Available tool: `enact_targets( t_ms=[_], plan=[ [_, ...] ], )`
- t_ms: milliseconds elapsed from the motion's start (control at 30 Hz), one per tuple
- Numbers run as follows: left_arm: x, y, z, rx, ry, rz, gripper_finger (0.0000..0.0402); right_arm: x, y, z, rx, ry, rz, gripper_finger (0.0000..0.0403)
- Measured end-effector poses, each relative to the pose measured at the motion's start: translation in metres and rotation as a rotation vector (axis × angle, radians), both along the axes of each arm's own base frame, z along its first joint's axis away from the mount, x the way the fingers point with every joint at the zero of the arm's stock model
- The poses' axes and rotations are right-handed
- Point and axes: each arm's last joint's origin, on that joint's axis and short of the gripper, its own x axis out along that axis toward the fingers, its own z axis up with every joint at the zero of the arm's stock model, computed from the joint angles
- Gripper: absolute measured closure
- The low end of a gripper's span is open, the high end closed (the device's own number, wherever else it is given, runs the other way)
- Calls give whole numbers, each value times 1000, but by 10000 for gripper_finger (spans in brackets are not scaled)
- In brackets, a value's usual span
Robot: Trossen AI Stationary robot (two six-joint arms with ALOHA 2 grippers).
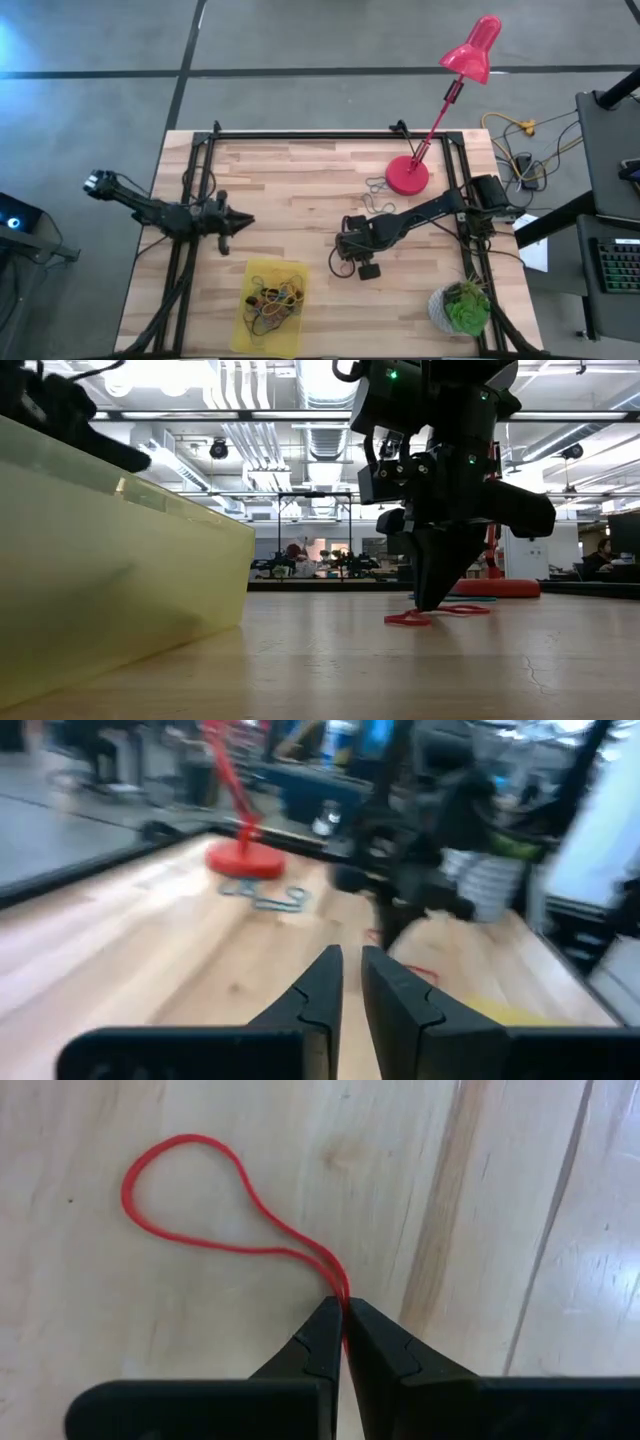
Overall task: Pick and place rubber bands into bin
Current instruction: Put the red rubber band into the bin
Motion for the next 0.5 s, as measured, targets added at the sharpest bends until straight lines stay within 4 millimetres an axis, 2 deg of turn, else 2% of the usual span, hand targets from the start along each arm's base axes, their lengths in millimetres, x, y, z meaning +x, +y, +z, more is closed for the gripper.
enact_targets(
  t_ms=[67, 167, 300, 500],
  plan=[
    [2, 1, -2, 12, 26, 74, 375, 0, 0, 0, 1, 5, -6, 394],
    [2, 4, 4, 126, 68, 178, 375, -1, 0, 0, 8, 7, -34, 394],
    [2, 4, 13, 200, 65, 173, 375, -1, 0, 1, 13, 4, -58, 394],
    [2, 3, 8, 198, 58, 168, 375, 0, 0, 1, 9, -6, -38, 394]
  ],
)
